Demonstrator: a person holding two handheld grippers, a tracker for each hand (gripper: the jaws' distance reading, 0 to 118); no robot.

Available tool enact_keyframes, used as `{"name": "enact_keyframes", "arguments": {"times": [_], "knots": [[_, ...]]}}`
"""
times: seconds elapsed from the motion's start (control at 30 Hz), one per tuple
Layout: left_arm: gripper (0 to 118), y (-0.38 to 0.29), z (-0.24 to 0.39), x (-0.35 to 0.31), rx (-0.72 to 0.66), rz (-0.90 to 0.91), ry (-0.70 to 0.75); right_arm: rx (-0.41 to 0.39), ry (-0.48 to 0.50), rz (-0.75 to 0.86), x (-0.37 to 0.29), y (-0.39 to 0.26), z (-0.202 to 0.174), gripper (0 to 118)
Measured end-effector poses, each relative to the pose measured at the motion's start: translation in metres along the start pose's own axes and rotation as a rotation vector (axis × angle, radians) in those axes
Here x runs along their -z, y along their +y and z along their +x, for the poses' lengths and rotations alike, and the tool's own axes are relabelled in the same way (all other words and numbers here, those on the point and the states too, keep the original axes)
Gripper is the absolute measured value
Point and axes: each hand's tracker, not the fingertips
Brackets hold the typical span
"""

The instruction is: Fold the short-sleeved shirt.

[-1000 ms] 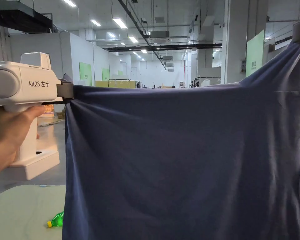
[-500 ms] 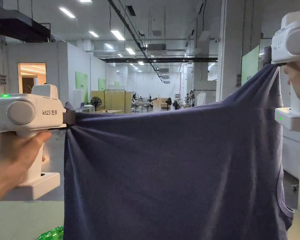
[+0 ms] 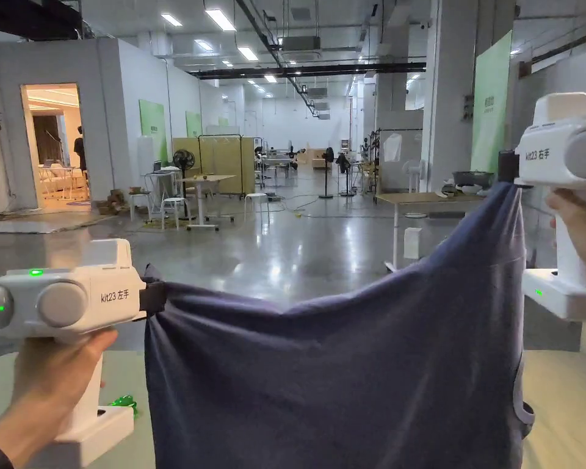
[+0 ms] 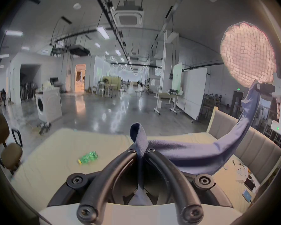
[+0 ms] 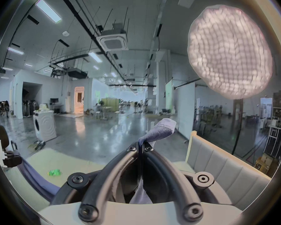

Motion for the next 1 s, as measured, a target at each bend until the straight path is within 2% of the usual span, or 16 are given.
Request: {"name": "enact_keyframes", "arguments": {"times": [0.03,0.1,0.13,0.2,0.23,0.3,0.37,0.43,0.53,0.57,0.63,0.77,0.83,0.97,1.0], "knots": [[5,-0.02,-0.001,0.002,-0.02,-0.025,-0.002,-0.018,0.015,-0.038,0.0,-0.022,0.0,3],[5,-0.056,-0.005,0.011,-0.06,-0.089,-0.039,0.019,0.075,-0.137,0.006,-0.058,0.009,3],[5,-0.075,-0.005,0.01,-0.051,-0.109,-0.048,0.026,0.07,-0.163,0.001,-0.077,0.013,3],[5,-0.109,-0.001,-0.006,-0.072,-0.127,-0.046,-0.006,0.09,-0.159,-0.014,-0.111,0.016,3],[5,-0.125,-0.002,-0.01,-0.12,-0.148,-0.068,0.014,0.081,-0.161,-0.031,-0.127,0.017,3],[5,-0.158,0.001,-0.023,-0.158,-0.147,-0.071,0.105,0.152,-0.198,-0.051,-0.164,0.023,3],[5,-0.196,0.0,-0.038,-0.157,-0.148,-0.063,0.163,0.192,-0.224,-0.077,-0.208,0.026,3],[5,-0.231,0.009,-0.066,-0.137,-0.143,-0.046,0.293,0.215,-0.24,-0.116,-0.252,0.033,3],[5,-0.279,0.019,-0.114,-0.188,-0.198,-0.048,0.359,0.212,-0.314,-0.187,-0.31,0.038,3],[5,-0.292,0.02,-0.126,-0.215,-0.265,-0.05,0.335,0.207,-0.317,-0.21,-0.326,0.039,3],[5,-0.318,0.023,-0.156,-0.205,-0.261,-0.052,0.335,0.194,-0.354,-0.254,-0.353,0.042,3],[5,-0.351,0.029,-0.215,-0.136,-0.298,-0.052,0.411,0.127,-0.487,-0.329,-0.396,0.065,3],[5,-0.363,0.028,-0.238,-0.125,-0.306,-0.042,0.399,0.075,-0.493,-0.362,-0.406,0.073,3],[5,-0.386,0.009,-0.263,-0.136,-0.339,-0.027,0.33,0.041,-0.545,-0.407,-0.418,0.089,3],[5,-0.387,0.01,-0.264,-0.133,-0.368,-0.036,0.346,0.034,-0.55,-0.414,-0.42,0.092,3]]}}
